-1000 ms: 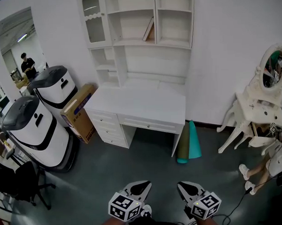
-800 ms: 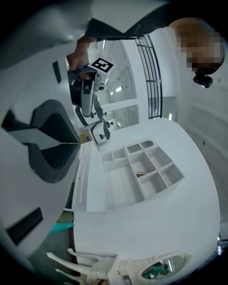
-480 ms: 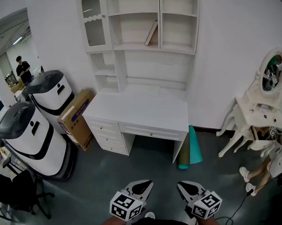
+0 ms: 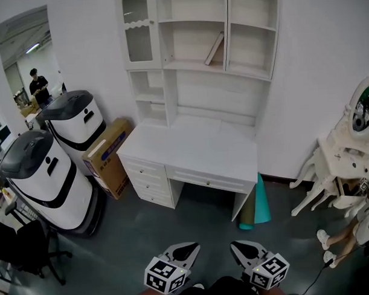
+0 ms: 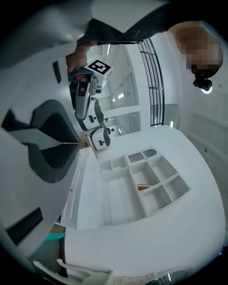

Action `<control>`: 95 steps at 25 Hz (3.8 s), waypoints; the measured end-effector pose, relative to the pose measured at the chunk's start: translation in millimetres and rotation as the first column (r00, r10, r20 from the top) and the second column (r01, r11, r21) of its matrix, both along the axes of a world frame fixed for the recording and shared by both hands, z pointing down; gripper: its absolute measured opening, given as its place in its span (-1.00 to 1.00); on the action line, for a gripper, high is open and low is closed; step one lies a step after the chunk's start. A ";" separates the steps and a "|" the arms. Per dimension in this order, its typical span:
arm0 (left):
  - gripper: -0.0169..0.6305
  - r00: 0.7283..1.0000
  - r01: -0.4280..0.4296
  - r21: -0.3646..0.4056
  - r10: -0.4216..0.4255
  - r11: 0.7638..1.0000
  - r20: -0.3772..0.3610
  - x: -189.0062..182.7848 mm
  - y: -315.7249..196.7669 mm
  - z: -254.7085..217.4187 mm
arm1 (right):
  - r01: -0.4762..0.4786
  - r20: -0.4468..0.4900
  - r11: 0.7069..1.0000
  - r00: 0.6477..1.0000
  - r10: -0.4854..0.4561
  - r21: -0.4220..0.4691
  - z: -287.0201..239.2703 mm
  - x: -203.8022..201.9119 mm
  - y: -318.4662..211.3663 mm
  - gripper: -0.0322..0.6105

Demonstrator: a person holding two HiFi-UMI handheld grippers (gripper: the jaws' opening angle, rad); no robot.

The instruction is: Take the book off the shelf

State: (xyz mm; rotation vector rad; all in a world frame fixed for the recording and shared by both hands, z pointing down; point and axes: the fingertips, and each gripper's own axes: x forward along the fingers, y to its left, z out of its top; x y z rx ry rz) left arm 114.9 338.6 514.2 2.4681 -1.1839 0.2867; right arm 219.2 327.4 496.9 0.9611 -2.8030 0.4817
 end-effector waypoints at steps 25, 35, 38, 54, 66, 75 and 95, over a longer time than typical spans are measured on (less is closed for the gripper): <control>-0.91 0.988 0.150 0.052 -0.152 0.987 0.038 -66.4 -158.5 -25.5 | 0.096 0.062 0.995 0.993 -0.095 0.001 -5.2 -58.9 -185.7 -0.80; -0.91 0.985 0.142 0.083 -0.149 0.986 0.083 -61.0 -248.8 -38.6 | 0.092 0.100 0.995 0.990 -0.096 0.039 -22.1 -51.8 -271.2 -0.80; -0.91 0.986 0.131 0.087 -0.139 0.988 0.092 -54.2 -274.0 -37.6 | 0.080 0.117 0.996 0.989 -0.086 0.049 -21.2 -42.8 -294.7 -0.80; -0.91 0.989 0.096 0.074 -0.103 0.993 0.103 -27.7 -350.3 -32.9 | 0.028 0.143 0.999 0.989 -0.030 0.014 -2.5 -10.2 -362.6 -0.80; -0.91 0.989 0.110 0.088 -0.118 0.990 0.085 -46.4 -386.5 -35.0 | 0.038 0.130 0.999 0.991 -0.039 0.017 -3.5 -28.0 -393.7 -0.80; -0.91 0.996 0.048 0.087 -0.054 0.995 0.064 -68.5 -435.7 -24.3 | -0.018 0.094 1.000 0.995 0.017 0.005 8.0 -50.2 -429.6 -0.80; -0.91 0.969 -0.245 0.088 0.241 0.966 0.052 -185.4 -579.1 -37.5 | -0.290 0.053 0.957 0.955 0.290 -0.008 2.2 -183.2 -542.4 -0.80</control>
